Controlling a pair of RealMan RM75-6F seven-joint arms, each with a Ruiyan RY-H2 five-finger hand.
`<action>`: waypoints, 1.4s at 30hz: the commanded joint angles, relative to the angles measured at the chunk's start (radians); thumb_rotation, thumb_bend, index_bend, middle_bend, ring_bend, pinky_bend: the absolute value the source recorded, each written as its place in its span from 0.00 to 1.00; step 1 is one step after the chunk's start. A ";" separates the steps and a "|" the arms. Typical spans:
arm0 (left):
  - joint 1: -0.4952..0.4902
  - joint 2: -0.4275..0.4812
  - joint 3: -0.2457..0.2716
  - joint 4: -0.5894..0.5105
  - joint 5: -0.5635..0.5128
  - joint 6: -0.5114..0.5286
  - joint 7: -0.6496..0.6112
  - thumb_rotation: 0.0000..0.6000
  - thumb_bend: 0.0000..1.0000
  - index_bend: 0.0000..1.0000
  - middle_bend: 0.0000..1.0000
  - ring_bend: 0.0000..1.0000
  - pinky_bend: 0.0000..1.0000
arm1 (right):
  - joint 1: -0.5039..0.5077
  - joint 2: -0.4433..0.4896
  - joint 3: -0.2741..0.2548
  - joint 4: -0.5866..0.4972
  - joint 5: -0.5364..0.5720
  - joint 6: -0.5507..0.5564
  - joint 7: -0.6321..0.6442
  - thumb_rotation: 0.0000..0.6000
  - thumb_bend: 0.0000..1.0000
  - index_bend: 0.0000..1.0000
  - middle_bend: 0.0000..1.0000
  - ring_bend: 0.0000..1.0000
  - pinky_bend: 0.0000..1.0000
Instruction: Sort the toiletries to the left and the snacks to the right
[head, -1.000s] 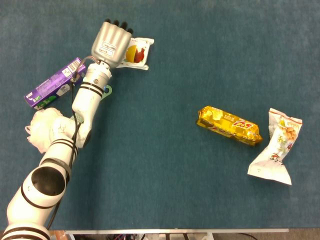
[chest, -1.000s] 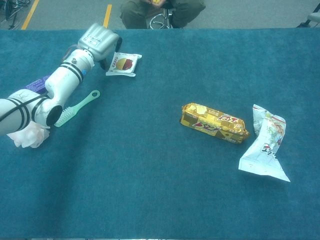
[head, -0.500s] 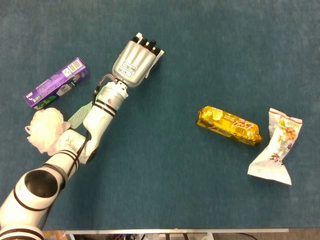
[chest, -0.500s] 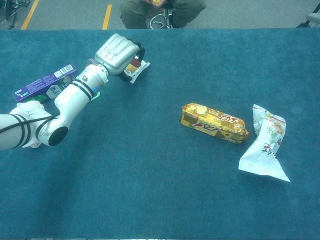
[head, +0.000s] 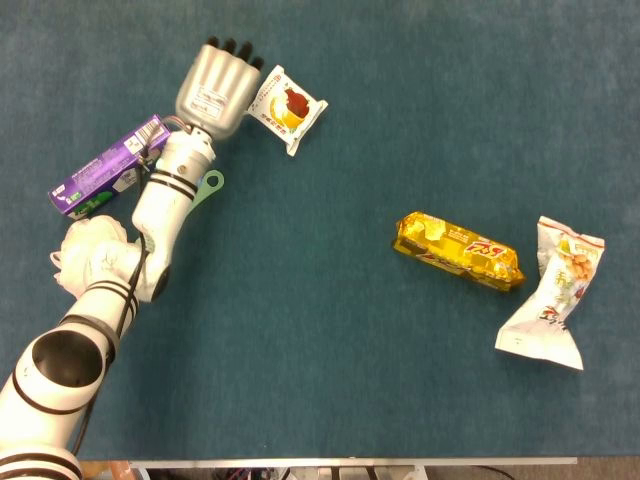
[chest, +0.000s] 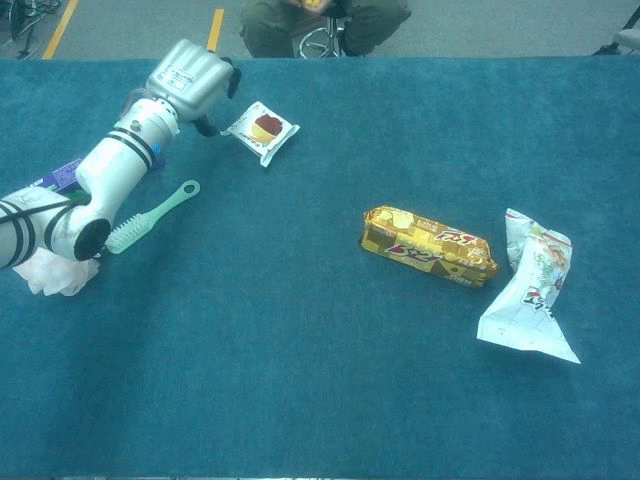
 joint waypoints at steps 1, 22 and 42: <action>-0.028 -0.016 -0.012 0.056 -0.011 -0.044 -0.022 1.00 0.11 0.44 0.35 0.36 0.44 | 0.000 -0.002 -0.001 0.005 0.003 -0.006 0.002 1.00 0.00 0.43 0.44 0.36 0.52; -0.129 -0.116 0.008 0.179 0.011 -0.172 -0.131 1.00 0.11 0.44 0.35 0.36 0.44 | -0.031 0.001 -0.020 0.031 0.018 -0.037 0.022 1.00 0.00 0.43 0.44 0.36 0.52; -0.013 -0.086 0.074 -0.099 0.107 0.157 -0.188 1.00 0.11 0.44 0.35 0.36 0.45 | -0.024 -0.015 -0.016 0.039 0.005 -0.033 0.054 1.00 0.00 0.43 0.44 0.36 0.52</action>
